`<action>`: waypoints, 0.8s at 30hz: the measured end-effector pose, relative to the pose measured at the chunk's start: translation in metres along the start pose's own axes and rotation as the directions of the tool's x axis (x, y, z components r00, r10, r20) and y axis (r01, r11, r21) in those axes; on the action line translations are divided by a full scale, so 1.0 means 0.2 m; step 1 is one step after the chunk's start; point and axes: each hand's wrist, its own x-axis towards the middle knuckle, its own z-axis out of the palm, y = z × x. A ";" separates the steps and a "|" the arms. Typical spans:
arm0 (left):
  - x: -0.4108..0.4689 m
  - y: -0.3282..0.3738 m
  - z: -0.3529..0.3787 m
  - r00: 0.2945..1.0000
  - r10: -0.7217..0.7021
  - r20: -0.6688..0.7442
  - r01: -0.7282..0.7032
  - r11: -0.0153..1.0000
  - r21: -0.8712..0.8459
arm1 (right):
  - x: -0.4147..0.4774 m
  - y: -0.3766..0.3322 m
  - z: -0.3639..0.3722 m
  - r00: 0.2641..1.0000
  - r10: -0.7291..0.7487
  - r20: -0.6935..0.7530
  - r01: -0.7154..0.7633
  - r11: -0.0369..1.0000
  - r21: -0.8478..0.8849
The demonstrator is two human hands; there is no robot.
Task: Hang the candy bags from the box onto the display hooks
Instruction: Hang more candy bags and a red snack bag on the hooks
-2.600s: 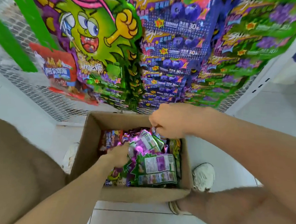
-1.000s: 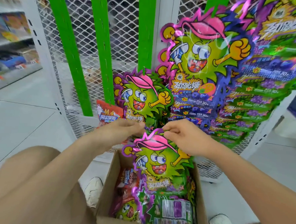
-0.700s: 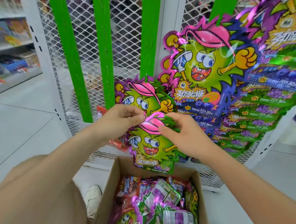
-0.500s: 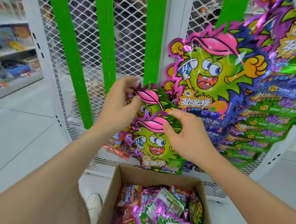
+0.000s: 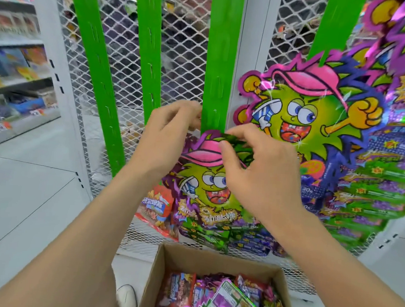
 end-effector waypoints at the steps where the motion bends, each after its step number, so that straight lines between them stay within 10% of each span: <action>1: 0.01 0.03 -0.02 1.000 -0.021 0.023 0.021 1.000 -0.006 | 0.02 -0.02 -0.01 1.000 -0.016 -0.008 0.016 1.000 -0.002; 7: 0.06 0.13 -0.08 0.991 -0.040 0.125 0.037 0.999 0.026 | 0.17 -0.09 -0.09 0.997 0.002 -0.082 -0.020 0.974 -0.226; 24: 0.07 0.07 -0.01 0.982 -0.017 0.190 0.007 0.999 0.053 | 0.23 -0.06 -0.01 0.948 0.315 0.056 -0.318 0.944 0.084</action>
